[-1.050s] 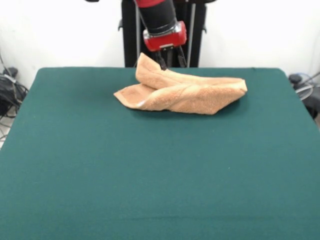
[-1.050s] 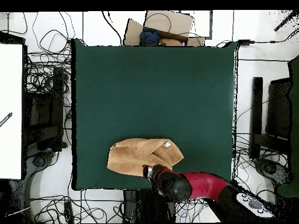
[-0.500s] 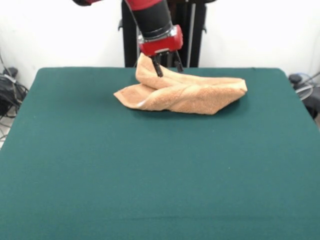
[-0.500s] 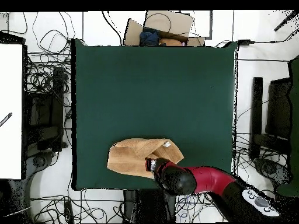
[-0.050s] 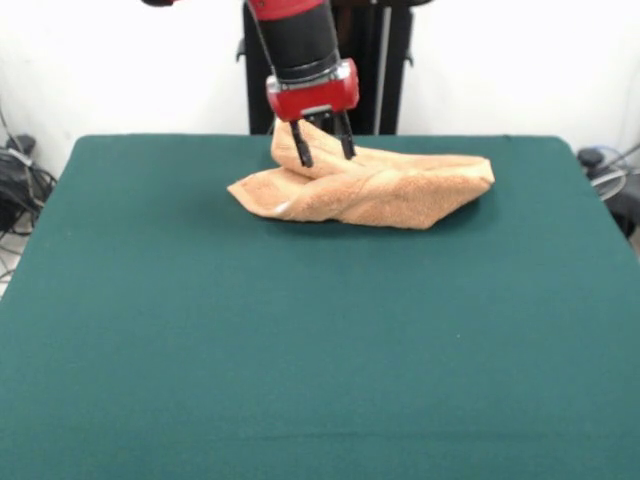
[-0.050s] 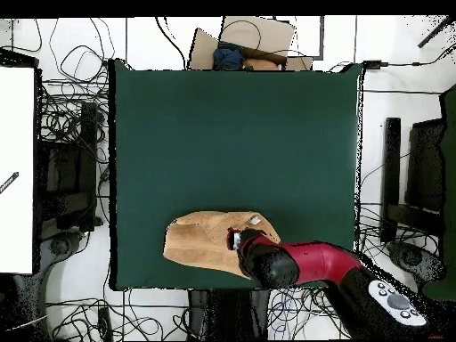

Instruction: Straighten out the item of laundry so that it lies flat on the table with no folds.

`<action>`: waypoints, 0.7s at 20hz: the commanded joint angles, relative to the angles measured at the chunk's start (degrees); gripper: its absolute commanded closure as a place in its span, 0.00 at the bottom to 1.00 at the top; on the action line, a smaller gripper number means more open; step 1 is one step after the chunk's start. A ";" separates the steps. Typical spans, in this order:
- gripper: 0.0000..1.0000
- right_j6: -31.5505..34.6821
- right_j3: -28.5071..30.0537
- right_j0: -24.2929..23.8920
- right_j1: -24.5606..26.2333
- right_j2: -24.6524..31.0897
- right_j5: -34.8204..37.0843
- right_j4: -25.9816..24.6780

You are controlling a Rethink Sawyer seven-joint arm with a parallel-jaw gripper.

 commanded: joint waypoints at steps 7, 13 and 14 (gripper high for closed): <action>0.00 4.06 -5.71 9.66 -4.99 -9.76 1.97 -5.63; 0.00 7.72 -5.03 15.24 -4.01 -17.01 -2.25 -5.91; 0.00 8.26 -5.01 16.35 -3.55 -18.20 -2.84 -5.77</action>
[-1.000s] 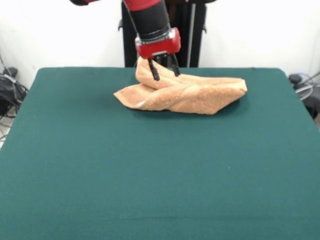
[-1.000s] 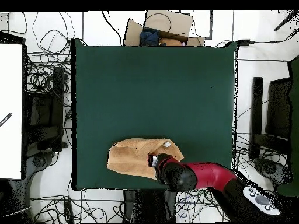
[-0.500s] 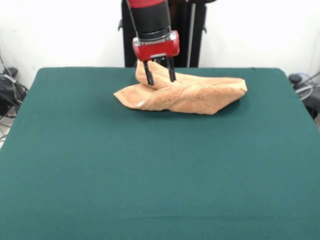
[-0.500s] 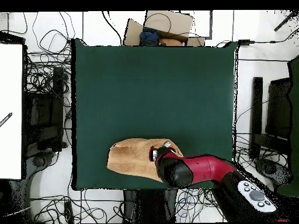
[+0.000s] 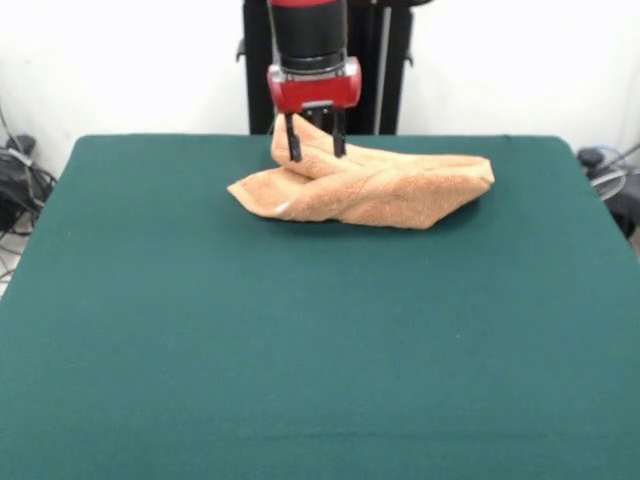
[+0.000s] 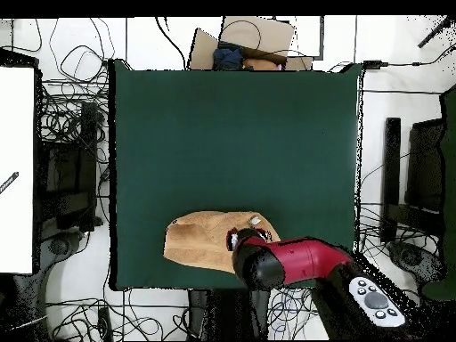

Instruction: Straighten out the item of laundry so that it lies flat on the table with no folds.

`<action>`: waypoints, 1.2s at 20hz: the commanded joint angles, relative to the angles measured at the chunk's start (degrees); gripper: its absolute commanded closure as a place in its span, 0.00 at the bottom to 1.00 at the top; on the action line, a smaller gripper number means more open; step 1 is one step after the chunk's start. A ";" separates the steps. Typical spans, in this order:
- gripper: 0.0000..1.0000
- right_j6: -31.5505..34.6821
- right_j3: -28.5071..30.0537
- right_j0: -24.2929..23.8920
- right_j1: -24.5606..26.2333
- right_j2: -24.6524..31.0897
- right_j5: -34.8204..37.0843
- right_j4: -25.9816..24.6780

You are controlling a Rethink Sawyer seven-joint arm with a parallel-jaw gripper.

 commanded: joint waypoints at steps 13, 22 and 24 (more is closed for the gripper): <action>0.00 8.23 -5.14 12.66 9.88 -17.91 -14.24 -1.38; 0.00 7.68 -6.99 12.06 15.46 -19.49 -21.05 0.31; 0.00 7.66 -7.28 11.99 16.56 -20.06 -22.33 0.44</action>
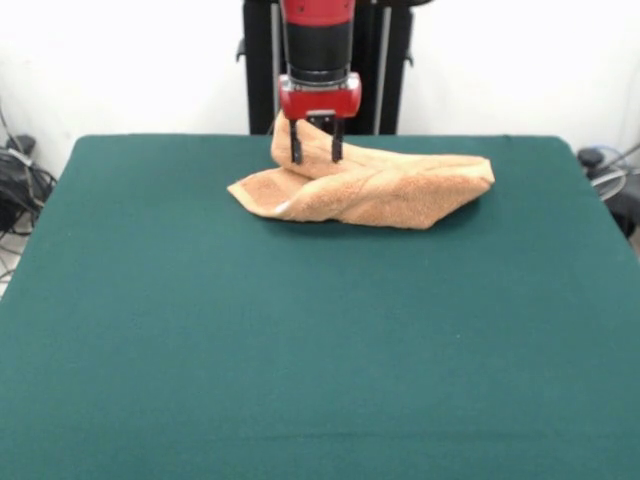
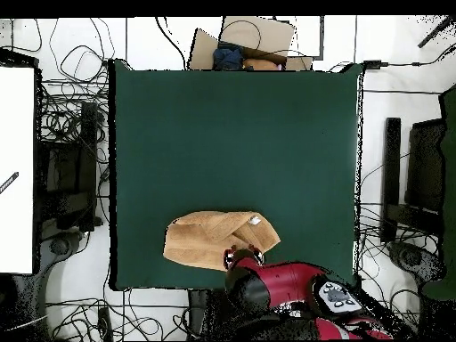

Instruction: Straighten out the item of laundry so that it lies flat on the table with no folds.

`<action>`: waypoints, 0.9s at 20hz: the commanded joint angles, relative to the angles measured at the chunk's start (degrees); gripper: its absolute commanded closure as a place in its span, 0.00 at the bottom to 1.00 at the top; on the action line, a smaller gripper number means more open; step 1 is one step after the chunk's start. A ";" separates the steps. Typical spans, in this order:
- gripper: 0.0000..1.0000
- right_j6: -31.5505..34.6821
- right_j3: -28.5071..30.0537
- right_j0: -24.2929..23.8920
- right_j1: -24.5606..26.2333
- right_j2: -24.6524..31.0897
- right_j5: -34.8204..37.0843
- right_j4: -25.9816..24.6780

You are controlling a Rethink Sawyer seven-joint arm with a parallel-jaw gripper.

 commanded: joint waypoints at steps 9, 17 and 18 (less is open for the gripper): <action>0.00 8.29 -6.07 1.48 10.94 -3.63 -9.65 2.18; 0.00 10.93 -0.24 2.20 12.10 -2.30 -11.12 3.96; 0.00 11.28 0.11 2.37 12.47 -2.26 -11.20 4.36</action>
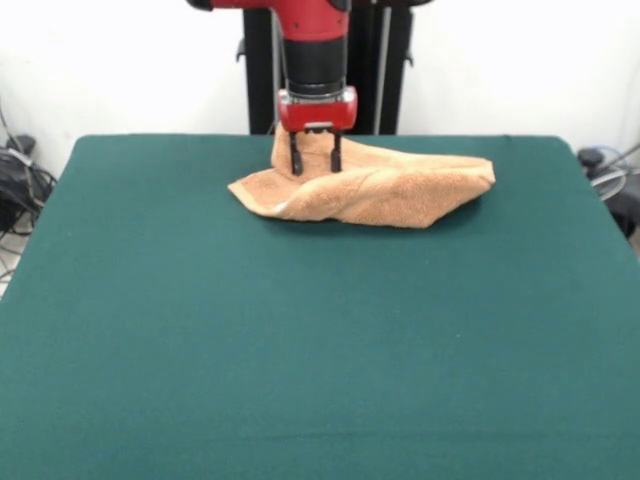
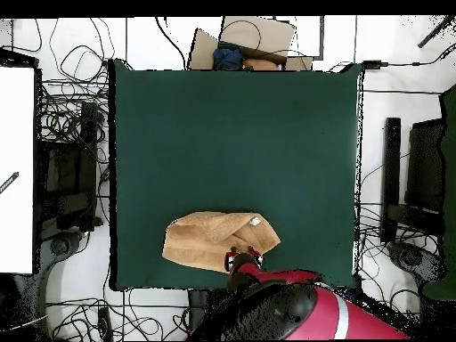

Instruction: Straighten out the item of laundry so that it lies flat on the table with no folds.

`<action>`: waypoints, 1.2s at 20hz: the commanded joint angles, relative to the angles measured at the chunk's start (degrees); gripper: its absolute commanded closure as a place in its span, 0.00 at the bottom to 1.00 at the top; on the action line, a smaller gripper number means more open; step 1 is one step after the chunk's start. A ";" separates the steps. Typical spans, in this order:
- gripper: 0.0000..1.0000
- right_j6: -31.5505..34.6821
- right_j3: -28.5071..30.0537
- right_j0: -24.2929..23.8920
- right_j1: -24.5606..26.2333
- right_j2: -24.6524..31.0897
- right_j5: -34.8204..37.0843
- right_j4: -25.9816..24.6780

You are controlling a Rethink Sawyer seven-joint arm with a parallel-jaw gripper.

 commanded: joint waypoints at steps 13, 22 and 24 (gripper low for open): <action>0.00 13.28 5.68 3.87 5.41 2.93 0.62 11.74; 0.00 14.29 8.02 5.11 8.01 3.01 -3.96 14.55; 0.00 14.18 8.40 5.09 8.23 2.87 -4.70 14.68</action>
